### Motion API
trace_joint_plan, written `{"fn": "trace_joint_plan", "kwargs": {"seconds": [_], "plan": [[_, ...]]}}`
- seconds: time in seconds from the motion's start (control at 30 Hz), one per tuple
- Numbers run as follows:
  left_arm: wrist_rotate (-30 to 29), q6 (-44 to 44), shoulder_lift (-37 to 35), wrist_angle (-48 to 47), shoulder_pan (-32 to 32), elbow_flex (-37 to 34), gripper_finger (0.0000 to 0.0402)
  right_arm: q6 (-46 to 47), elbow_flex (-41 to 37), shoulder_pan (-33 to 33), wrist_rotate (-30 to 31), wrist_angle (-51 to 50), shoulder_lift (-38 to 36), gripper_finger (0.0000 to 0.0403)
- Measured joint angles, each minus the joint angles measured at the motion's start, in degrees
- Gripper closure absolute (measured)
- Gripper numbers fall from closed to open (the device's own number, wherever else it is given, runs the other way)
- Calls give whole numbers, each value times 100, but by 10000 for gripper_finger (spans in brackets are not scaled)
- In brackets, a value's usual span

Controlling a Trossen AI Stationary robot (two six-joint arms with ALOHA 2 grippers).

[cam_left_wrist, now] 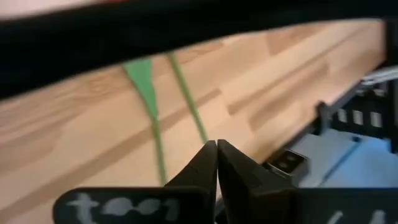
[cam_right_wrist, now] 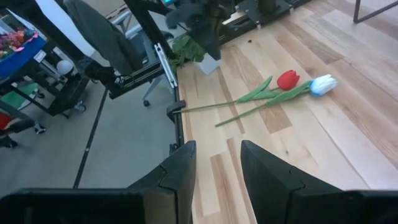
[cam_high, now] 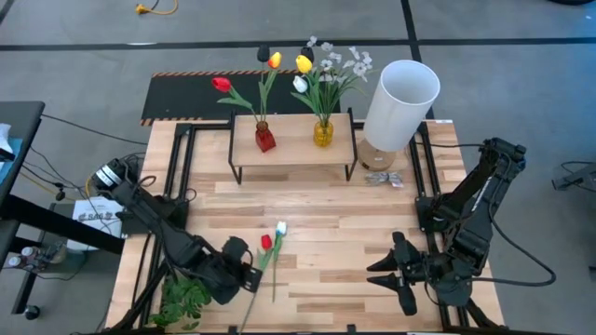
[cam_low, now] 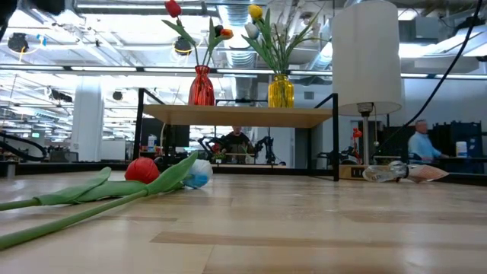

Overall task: Pick and place flowers into a vace then onto a shelf
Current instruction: Put the red tulip into the red flower vase

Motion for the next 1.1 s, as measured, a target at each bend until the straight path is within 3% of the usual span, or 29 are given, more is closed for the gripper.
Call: {"fn": "trace_joint_plan", "kwargs": {"seconds": [0.3, 0.47, 0.9, 1.1], "plan": [[752, 233, 944, -239, 119, 459, 401, -9, 0, 0, 13, -89, 0, 285], [554, 262, 1300, -750, 146, 852, 401, 28, 0, -21, 15, -177, 0, 285], [507, 185, 1610, -794, 289, 852, 401, 32, 0, -33, 37, -428, 1, 285], [691, 901, 1679, -617, 428, 859, 401, 32, 0, -50, 50, -457, 2, 285]]}}
